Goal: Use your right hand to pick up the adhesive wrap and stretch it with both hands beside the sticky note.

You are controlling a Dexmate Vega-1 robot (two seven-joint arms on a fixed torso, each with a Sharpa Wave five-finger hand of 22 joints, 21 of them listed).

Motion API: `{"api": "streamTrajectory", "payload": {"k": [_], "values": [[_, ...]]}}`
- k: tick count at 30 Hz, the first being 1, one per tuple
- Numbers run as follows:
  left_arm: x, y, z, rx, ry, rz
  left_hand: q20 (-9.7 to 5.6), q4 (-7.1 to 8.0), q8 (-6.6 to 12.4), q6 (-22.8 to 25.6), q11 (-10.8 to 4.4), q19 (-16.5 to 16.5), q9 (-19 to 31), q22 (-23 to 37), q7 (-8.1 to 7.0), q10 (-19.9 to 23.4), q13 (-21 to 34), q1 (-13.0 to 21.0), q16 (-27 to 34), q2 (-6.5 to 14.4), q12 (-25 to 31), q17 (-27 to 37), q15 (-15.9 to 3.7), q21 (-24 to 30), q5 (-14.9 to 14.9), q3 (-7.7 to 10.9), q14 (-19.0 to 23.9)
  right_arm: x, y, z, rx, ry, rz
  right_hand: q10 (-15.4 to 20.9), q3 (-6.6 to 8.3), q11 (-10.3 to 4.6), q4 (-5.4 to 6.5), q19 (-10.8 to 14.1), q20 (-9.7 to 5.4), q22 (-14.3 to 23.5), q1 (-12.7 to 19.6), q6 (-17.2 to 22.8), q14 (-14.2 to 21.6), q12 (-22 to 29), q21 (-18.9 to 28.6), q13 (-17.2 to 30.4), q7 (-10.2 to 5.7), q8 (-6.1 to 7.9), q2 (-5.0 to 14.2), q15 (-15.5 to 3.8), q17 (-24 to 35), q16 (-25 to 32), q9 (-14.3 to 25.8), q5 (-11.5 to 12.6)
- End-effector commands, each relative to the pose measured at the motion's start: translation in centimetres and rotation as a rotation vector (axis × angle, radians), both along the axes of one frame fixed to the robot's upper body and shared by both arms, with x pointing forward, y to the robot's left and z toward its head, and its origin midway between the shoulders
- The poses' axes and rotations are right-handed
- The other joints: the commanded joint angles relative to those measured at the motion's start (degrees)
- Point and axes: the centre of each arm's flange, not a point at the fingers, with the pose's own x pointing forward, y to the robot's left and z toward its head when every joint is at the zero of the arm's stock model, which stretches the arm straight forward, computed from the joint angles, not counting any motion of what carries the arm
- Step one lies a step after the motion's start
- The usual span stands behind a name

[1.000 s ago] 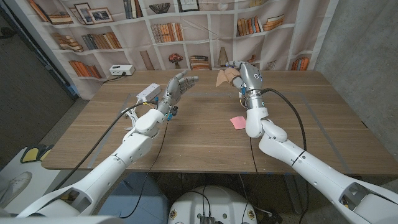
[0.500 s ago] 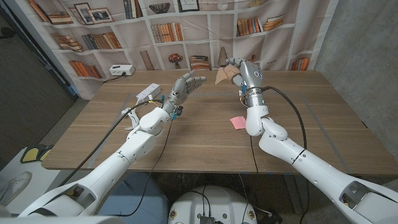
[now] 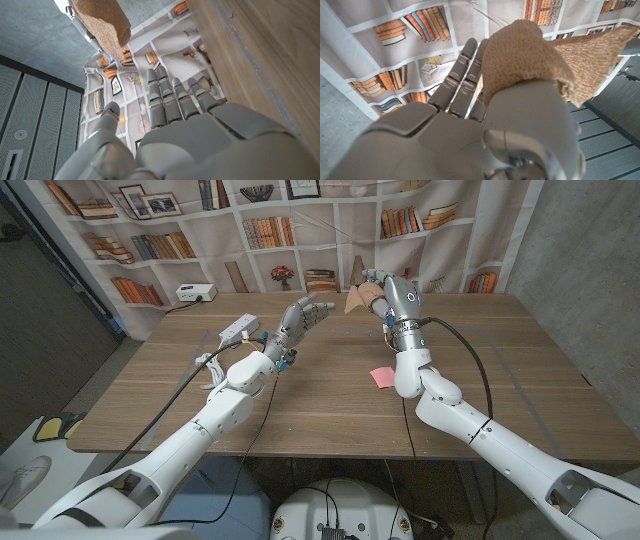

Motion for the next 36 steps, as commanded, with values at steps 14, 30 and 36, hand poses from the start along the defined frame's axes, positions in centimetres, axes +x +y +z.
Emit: {"api": "streamTrajectory", "payload": {"k": [14, 30, 36], "values": [[-1.0, -1.0, 0.3, 0.070, 0.023, 0.052, 0.19, -2.23, 0.28, 3.64, -1.39, 3.09, 0.17, 0.10, -1.18, 2.98, -0.02, 5.02, 0.32, -0.76, 0.05, 0.00, -0.50, 0.32, 0.59, 0.67, 1.84, 0.0, 0.8, 0.0, -0.057, -0.026, -0.026, -3.08, -0.35, 0.65, 0.24, -2.21, -0.12, -0.07, -1.97, -3.58, -3.95, -3.81, -1.01, -1.52, -0.12, -0.50, -0.68, -6.34, -2.95, -2.38, -0.16, 0.27], [-1.7, -3.0, -0.1, 0.108, 0.027, 0.001, -0.20, -1.99, 0.00, 7.22, -2.22, 3.12, 0.27, 0.11, -1.68, 6.18, 0.23, 10.32, 0.22, -2.14, -0.41, 0.03, -1.10, -0.20, 0.28, -0.33, 2.70, -0.4, 1.7, 0.1, -0.052, -0.085, -0.026, -1.96, -0.59, 0.51, 0.03, -2.18, -0.12, -0.05, -1.99, -3.42, -3.68, -4.34, -1.08, -1.99, 0.13, -0.08, -0.42, -6.35, -2.62, -1.40, -0.22, 0.31], [-1.8, -2.6, -0.1, 0.098, 0.021, 0.003, -0.15, -1.48, -1.19, 5.03, -1.72, 2.40, 0.38, 0.15, -1.36, 4.07, 0.49, 10.07, -0.11, -3.36, -1.50, 0.10, -0.55, -0.46, 0.21, -1.66, 1.59, -0.7, 2.2, -0.1, -0.042, -0.088, -0.018, -1.88, -0.64, 0.48, -0.01, -2.41, -0.11, -0.05, -2.04, -3.51, -3.88, -4.57, -1.18, -2.11, 0.15, -0.05, -0.39, -6.33, -2.67, -1.38, -0.24, 0.32]]}}
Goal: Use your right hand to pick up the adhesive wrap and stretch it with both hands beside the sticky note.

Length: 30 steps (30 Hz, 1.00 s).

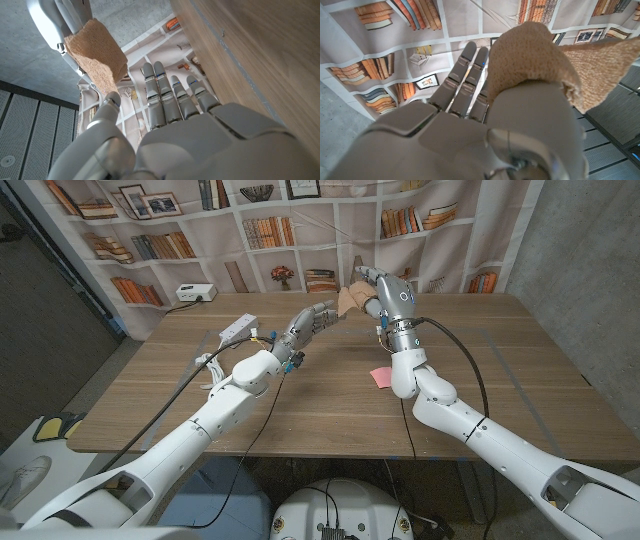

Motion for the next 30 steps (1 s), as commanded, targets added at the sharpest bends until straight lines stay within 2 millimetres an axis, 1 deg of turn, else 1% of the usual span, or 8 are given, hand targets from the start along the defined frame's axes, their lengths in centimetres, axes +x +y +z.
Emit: {"api": "streamTrajectory", "payload": {"k": [1, 4, 7, 10, 13, 16, 26, 30], "values": [[-0.3, -0.2, -0.1, 0.000, -0.003, -0.014, 0.10, 0.15, -0.59, -0.89, 0.22, -0.50, 0.14, 0.15, 0.25, -0.81, 0.34, -0.27, -0.11, -1.03, -0.48, 0.09, 0.07, -0.15, -0.01, -0.58, -0.62, -0.4, 0.9, -0.3, 0.008, -0.023, 0.003, 0.60, -0.25, -0.01, -0.12, -0.48, -0.40, 0.20, -0.38, -0.11, -0.24, -0.45, -0.25, 0.10, -0.04, 0.19, 0.12, -7.79, 0.11, 0.29, 0.01, 0.33], [-0.4, 0.0, -0.1, -0.009, -0.009, -0.018, 0.09, 0.21, -0.77, -1.27, 0.26, -0.53, 0.16, 0.15, 0.30, -0.98, 0.39, -0.30, -0.13, -1.15, -0.58, 0.10, 0.09, -0.14, 0.00, -0.76, -0.73, -0.5, 1.3, -0.5, 0.002, -0.018, 0.007, 0.69, -0.21, -0.13, -0.16, -0.85, -0.30, 0.21, -0.33, -0.10, -0.37, -0.60, -0.41, 0.02, -0.05, 0.24, 0.26, -7.83, 0.07, 0.31, 0.00, 0.37], [-0.4, 0.1, -0.3, -0.009, -0.001, -0.023, 0.12, 0.28, -0.89, -1.51, 0.41, -0.58, 0.19, 0.16, 1.10, -1.07, 0.40, -0.29, -0.11, -1.26, -0.69, 0.09, 0.13, -0.14, 0.02, -0.97, -0.76, -0.4, 1.5, -0.8, 0.001, -0.008, 0.005, 0.59, 0.02, -0.21, -0.14, -1.09, -0.40, 0.21, -0.21, -0.18, -0.43, -0.81, -0.51, -0.05, -0.27, 0.25, 0.75, -7.88, -0.03, 0.30, -0.01, 0.46], [-0.5, 0.1, -0.4, -0.009, -0.004, -0.026, 0.15, 0.32, -0.93, -1.60, 0.46, -0.68, 0.21, 0.16, 1.33, -1.20, 0.44, -0.27, -0.11, -1.30, -0.76, 0.09, 0.16, -0.17, 0.03, -1.07, -0.82, -0.4, 1.4, -0.8, -0.001, -0.009, -0.004, 0.72, 0.03, -0.19, -0.13, -1.09, -0.43, 0.22, -0.25, -0.21, -0.52, -0.89, -0.52, -0.10, -0.33, 0.27, 0.85, -7.78, -0.06, 0.31, -0.02, 0.47], [-0.5, 0.1, -0.4, -0.018, -0.006, -0.031, 0.18, 0.36, -0.93, -1.59, 0.47, -0.71, 0.23, 0.16, 1.20, -1.22, 0.47, -0.27, -0.11, -1.33, -0.78, 0.09, 0.19, -0.17, 0.03, -1.15, -0.85, -0.3, 1.4, -0.9, -0.002, -0.008, -0.011, 0.74, -0.05, -0.25, -0.15, -1.06, -0.39, 0.22, -0.32, -0.23, -0.64, -1.03, -0.52, -0.16, -0.39, 0.30, 0.79, -7.77, -0.08, 0.33, -0.03, 0.46], [-0.6, 0.1, -0.4, -0.024, -0.013, -0.030, 0.17, 0.46, -0.77, -1.14, 0.48, -0.75, 0.26, 0.17, 0.34, -0.88, 0.59, -0.29, -0.02, -1.37, -0.66, 0.09, 0.20, -0.16, 0.05, -1.35, -0.69, -0.2, 1.2, -0.9, 0.009, -0.002, -0.015, 0.74, 0.00, -0.27, -0.37, -1.11, -0.41, 0.23, -0.05, -0.27, -0.79, -1.18, -0.54, -0.21, -0.33, 0.32, 0.76, -7.96, -0.09, 0.35, -0.03, 0.50], [-0.4, -0.1, -0.6, -0.058, -0.010, -0.083, 0.20, 0.59, -0.81, -1.13, 0.47, -0.97, 0.32, 0.18, -0.16, -0.60, 0.78, -0.30, 0.05, -1.42, -0.56, 0.09, 0.18, -0.21, 0.05, -1.65, -0.52, 0.2, 0.5, -1.1, 0.019, 0.019, -0.036, 0.86, -0.06, -0.40, -0.58, -1.21, -0.42, 0.24, 0.16, -0.34, -0.92, -1.60, -0.60, -0.38, -0.37, 0.40, 0.79, -7.84, 0.00, 0.62, -0.06, 0.53], [-0.4, -0.4, -0.5, -0.066, -0.009, -0.108, 0.73, 0.60, -1.01, -1.56, 0.13, -1.87, 0.35, 0.19, -0.26, -0.93, 0.94, 0.04, -0.19, -1.08, -0.70, 0.09, 0.38, -0.49, 0.14, -1.64, -1.22, 0.3, 0.3, -1.2, 0.020, 0.023, -0.045, 0.95, 0.02, -0.31, -0.78, -1.26, -0.42, 0.25, 0.46, -0.36, -1.06, -1.76, -0.63, -0.45, -0.41, 0.43, 0.84, -8.01, 0.01, 0.66, -0.06, 0.58]]}}
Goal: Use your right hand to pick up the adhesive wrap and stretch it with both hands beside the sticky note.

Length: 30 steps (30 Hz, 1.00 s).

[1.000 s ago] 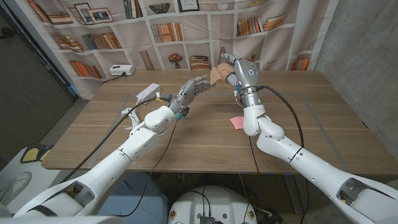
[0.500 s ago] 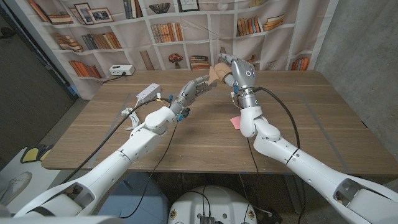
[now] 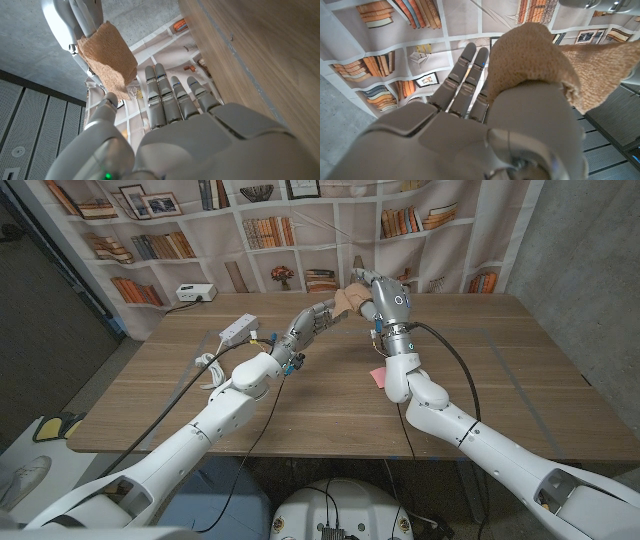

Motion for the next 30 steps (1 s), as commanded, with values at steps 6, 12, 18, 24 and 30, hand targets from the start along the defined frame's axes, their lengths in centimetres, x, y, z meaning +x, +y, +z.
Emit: {"api": "streamTrajectory", "payload": {"k": [6, 12, 18, 24, 30], "values": [[-0.2, -0.8, 0.1, -0.018, -0.011, -0.043, 0.72, -0.04, -0.38, -0.52, -1.24, -1.28, 0.37, 0.19, -0.95, 0.22, 0.55, 1.07, -0.07, 0.22, -0.25, 0.15, 0.28, -0.33, 0.25, -0.11, -0.87, 0.5, -0.8, -0.3, 0.006, 0.016, -0.036, 0.71, 0.46, -0.02, -0.94, -0.25, -0.36, 0.11, 1.26, -0.03, -0.62, -0.59, -0.24, -0.01, -0.09, 0.49, 0.21, -8.14, 0.15, 0.45, -0.09, 0.44], [-0.6, -1.2, 0.2, -0.020, -0.021, -0.020, 1.66, -0.27, -0.63, -1.49, -2.40, -1.86, 0.44, 0.20, -1.82, 0.03, 0.97, 1.80, 0.17, 0.21, -0.32, 0.33, 0.62, -0.34, 0.33, -0.36, -1.04, 0.5, -0.8, -0.3, 0.004, 0.011, -0.047, 0.95, 0.48, 0.03, -1.23, -0.31, -0.25, 0.11, 1.80, -0.07, -0.64, -0.77, -0.26, -0.07, 0.01, 0.52, 0.10, -8.02, 0.28, 0.68, -0.11, 0.51], [-0.9, -1.5, 0.3, -0.016, -0.032, 0.004, 1.45, -0.97, -0.40, -1.52, -4.08, -2.06, 0.49, 0.18, -2.90, 1.09, 1.52, 3.50, 0.53, -0.47, 0.10, 0.48, -0.24, -0.22, 0.44, -0.62, -0.92, 0.5, -0.8, -0.4, -0.001, 0.010, -0.053, 0.94, 0.49, -0.08, -1.44, -0.32, -0.24, 0.12, 2.19, -0.15, -0.81, -0.95, -0.27, -0.08, 0.00, 0.52, -0.06, -8.05, 0.33, 0.74, -0.12, 0.56], [-1.2, -1.5, 0.2, -0.016, -0.037, 0.041, 1.55, -1.49, -0.15, -2.00, -5.79, -2.22, 0.66, 0.18, -3.80, 2.26, 2.41, 7.15, 1.14, -0.37, 0.64, 0.65, -1.30, -0.08, 0.69, -0.30, -0.23, 0.5, -0.7, -0.5, 0.000, 0.010, -0.055, 1.05, 0.48, -0.12, -1.58, -0.29, -0.18, 0.12, 2.59, -0.14, -0.93, -1.10, -0.25, -0.09, -0.04, 0.56, -0.19, -8.03, 0.39, 0.85, -0.14, 0.63], [-1.4, -1.6, 0.0, -0.012, -0.031, 0.064, 1.82, -1.56, 1.20, -0.67, -7.39, -2.08, 1.49, 0.18, -5.01, 4.45, 3.92, 11.88, 1.97, -0.17, 1.84, 0.99, -2.05, 0.12, 0.73, -0.25, 0.91, 0.3, -0.6, -0.6, -0.005, 0.004, -0.056, 1.14, 0.44, -0.10, -1.50, -0.42, -0.15, 0.12, 2.64, -0.16, -1.19, -1.23, -0.31, -0.09, -0.08, 0.57, -0.22, -7.84, 0.34, 0.80, -0.14, 0.66]]}}
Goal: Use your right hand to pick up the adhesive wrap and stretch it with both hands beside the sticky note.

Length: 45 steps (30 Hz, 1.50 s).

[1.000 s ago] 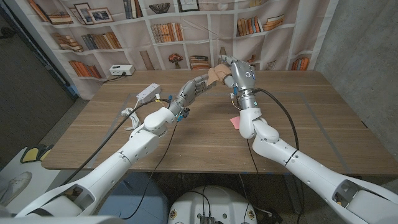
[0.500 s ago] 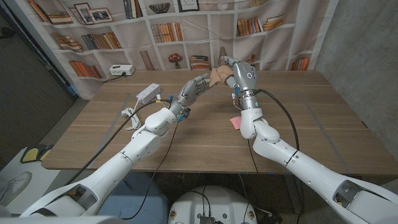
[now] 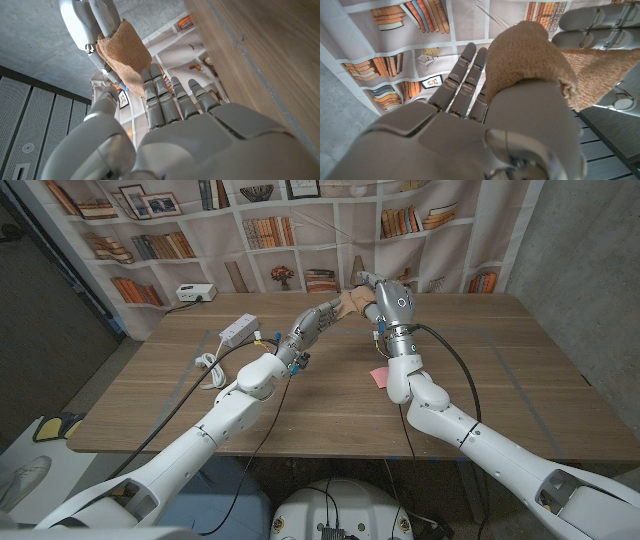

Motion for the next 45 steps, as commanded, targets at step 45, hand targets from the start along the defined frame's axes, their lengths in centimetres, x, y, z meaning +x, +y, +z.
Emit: {"api": "streamTrajectory", "payload": {"k": [45], "values": [[-1.9, -1.1, -0.2, -0.180, -0.132, 0.074, -4.00, 0.54, 27.54, 0.88, 2.40, 26.52, 21.02, 4.05, 2.35, -0.59, 29.06, 49.86, 16.27, 4.70, 26.02, 15.73, -6.99, 15.79, 2.08, -13.98, 38.31, -1.6, 1.0, -0.7, -0.007, 0.001, 0.030, 1.03, -0.31, -0.31, 0.48, -0.97, 0.11, 0.12, 0.57, 0.49, -1.46, -1.00, -0.54, 0.51, -0.41, 0.68, 0.03, -8.05, -0.15, 0.36, 0.07, 0.41]]}}
